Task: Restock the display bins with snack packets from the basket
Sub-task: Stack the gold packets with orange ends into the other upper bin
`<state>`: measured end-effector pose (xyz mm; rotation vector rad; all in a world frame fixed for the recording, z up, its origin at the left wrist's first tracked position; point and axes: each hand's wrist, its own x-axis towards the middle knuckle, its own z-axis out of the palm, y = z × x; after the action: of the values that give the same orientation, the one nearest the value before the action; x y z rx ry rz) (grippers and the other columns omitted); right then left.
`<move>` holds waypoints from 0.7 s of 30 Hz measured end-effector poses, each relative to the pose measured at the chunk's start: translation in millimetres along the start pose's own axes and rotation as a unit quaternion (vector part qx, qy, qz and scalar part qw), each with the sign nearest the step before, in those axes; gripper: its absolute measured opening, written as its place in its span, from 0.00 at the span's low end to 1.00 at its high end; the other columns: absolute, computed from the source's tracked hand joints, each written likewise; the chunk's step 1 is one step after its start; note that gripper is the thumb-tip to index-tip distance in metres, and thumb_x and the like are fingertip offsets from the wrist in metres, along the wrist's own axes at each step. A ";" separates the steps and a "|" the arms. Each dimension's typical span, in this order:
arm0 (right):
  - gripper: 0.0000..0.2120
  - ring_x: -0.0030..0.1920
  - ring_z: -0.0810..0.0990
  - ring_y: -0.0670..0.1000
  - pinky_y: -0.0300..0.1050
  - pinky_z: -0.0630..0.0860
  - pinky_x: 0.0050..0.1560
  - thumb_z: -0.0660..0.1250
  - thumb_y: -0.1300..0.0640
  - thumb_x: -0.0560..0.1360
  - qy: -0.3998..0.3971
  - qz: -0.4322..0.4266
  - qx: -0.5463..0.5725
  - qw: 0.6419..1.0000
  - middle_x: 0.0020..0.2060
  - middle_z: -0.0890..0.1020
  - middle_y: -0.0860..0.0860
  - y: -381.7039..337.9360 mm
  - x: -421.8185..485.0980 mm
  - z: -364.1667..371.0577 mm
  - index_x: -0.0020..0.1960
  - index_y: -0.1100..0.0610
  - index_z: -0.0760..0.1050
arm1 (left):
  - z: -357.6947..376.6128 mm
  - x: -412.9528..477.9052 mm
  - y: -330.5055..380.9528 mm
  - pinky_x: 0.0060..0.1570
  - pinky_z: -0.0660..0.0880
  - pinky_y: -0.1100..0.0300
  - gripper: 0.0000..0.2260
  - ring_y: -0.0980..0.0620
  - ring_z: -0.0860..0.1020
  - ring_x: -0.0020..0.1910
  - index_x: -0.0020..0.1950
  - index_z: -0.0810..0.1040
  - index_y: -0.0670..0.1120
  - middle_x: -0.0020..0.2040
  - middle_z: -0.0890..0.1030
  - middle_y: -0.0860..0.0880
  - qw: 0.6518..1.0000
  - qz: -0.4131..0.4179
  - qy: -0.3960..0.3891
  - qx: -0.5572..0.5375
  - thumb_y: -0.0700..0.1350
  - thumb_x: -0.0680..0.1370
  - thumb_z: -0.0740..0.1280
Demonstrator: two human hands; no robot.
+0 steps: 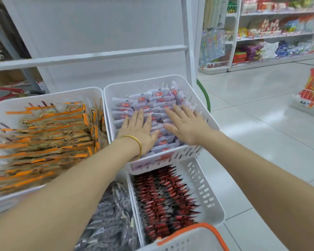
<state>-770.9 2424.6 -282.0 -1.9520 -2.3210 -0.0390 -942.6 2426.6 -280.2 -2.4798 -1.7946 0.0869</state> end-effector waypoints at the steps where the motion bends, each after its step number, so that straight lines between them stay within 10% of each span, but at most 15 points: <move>1: 0.30 0.77 0.42 0.55 0.59 0.46 0.74 0.41 0.39 0.80 -0.023 0.003 -0.022 0.999 0.77 0.43 0.50 0.3 0.0 1.7 0.77 0.48 0.40 | 1.5 -0.1 -0.2 0.74 0.38 0.49 0.28 0.48 0.36 0.75 0.77 0.39 0.49 0.76 0.35 0.45 1.000 -0.003 -0.011 0.003 0.60 0.81 0.41; 8: 0.28 0.77 0.45 0.52 0.57 0.48 0.75 0.46 0.37 0.79 0.099 -0.009 0.109 0.989 0.77 0.51 0.48 -15.2 -48.4 -12.8 0.77 0.45 0.48 | -14.8 -63.7 -7.1 0.73 0.38 0.58 0.24 0.52 0.39 0.76 0.78 0.47 0.50 0.78 0.42 0.47 0.979 0.058 0.124 -0.152 0.55 0.82 0.45; 14: 0.21 0.60 0.72 0.51 0.45 0.66 0.60 0.52 0.49 0.78 0.358 -0.030 0.291 0.887 0.59 0.78 0.52 -78.5 -152.1 28.2 0.66 0.56 0.72 | 60.3 -191.8 -11.6 0.74 0.47 0.57 0.23 0.49 0.50 0.76 0.73 0.63 0.42 0.76 0.56 0.44 0.927 0.110 0.285 -0.220 0.49 0.80 0.50; 18: 0.31 0.63 0.72 0.55 0.49 0.67 0.62 0.40 0.39 0.77 0.126 -0.017 0.177 0.976 0.63 0.76 0.50 -111.2 -199.1 108.1 0.68 0.52 0.69 | 142.1 -243.5 -28.1 0.75 0.47 0.54 0.30 0.53 0.42 0.76 0.77 0.55 0.46 0.77 0.47 0.49 0.985 0.021 0.086 -0.147 0.58 0.78 0.40; 21: 0.55 0.77 0.48 0.52 0.56 0.49 0.74 0.14 0.27 0.56 -0.108 0.003 0.092 0.990 0.77 0.51 0.45 -108.8 -220.9 163.8 0.77 0.45 0.46 | 184.2 -265.2 -44.4 0.75 0.42 0.54 0.31 0.50 0.38 0.76 0.78 0.42 0.48 0.78 0.40 0.47 0.993 -0.042 -0.090 -0.059 0.61 0.78 0.37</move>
<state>-851.6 2203.7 -461.3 -1.9555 -2.3471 0.3927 -1084.5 2194.2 -459.4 -2.5448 -2.0279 0.2111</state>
